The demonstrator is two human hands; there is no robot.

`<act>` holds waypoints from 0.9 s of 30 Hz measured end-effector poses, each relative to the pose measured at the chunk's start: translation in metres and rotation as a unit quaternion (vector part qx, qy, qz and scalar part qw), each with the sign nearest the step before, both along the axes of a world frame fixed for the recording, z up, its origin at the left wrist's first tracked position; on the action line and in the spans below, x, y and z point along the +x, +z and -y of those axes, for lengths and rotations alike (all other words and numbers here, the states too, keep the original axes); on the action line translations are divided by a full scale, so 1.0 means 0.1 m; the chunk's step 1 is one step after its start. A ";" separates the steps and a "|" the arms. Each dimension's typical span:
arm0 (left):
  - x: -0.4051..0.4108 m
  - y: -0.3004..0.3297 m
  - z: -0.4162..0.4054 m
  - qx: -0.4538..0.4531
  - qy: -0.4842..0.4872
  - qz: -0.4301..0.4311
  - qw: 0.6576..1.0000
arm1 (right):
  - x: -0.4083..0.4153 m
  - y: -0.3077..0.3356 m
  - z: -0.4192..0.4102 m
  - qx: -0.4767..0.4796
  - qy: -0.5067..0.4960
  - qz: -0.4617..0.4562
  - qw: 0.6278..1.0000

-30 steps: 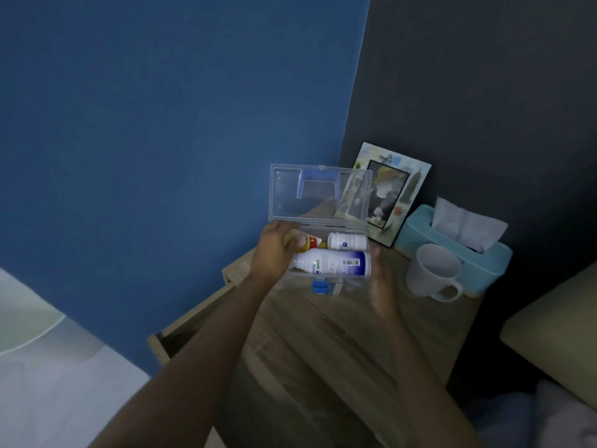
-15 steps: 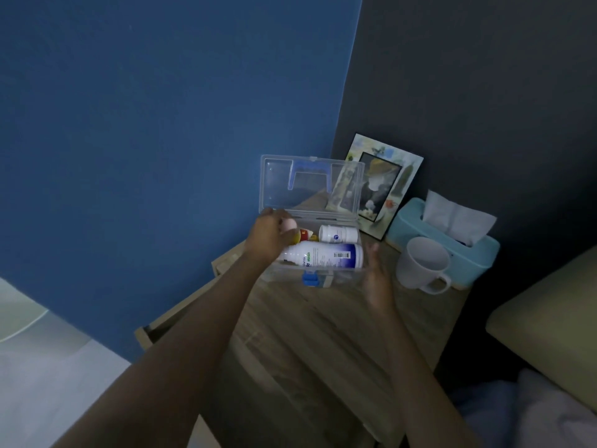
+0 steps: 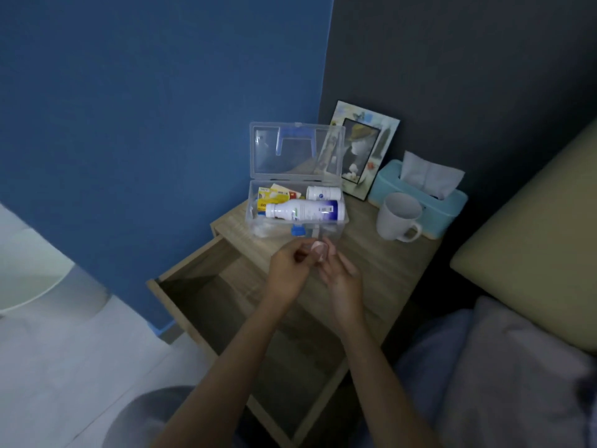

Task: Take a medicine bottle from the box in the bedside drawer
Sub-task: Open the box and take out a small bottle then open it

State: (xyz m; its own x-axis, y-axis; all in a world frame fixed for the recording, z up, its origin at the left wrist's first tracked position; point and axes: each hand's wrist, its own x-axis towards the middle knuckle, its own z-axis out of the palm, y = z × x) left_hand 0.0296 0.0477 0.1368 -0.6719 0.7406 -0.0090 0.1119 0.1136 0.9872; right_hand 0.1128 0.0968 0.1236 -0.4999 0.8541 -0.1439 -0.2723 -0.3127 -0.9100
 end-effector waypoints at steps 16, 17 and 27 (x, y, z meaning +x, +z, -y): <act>0.41 -0.05 -0.01 -0.153 0.013 -0.190 0.970 | 0.32 -0.04 0.23 0.021 -0.034 0.039 0.998; 0.39 -0.06 -0.02 -0.160 0.013 -0.193 0.968 | 0.33 -0.05 0.22 0.019 -0.032 0.037 0.999; 0.37 -0.13 0.00 -0.124 0.008 -0.196 0.973 | 0.34 -0.08 0.18 0.005 -0.025 0.027 0.999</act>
State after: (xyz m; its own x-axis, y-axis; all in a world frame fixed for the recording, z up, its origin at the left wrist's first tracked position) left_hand 0.0667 0.0475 0.1237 -0.6708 0.7380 0.0730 0.4702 0.3472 0.8114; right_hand 0.1463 0.0788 0.1155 -0.4490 0.8789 -0.1609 -0.2367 -0.2906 -0.9271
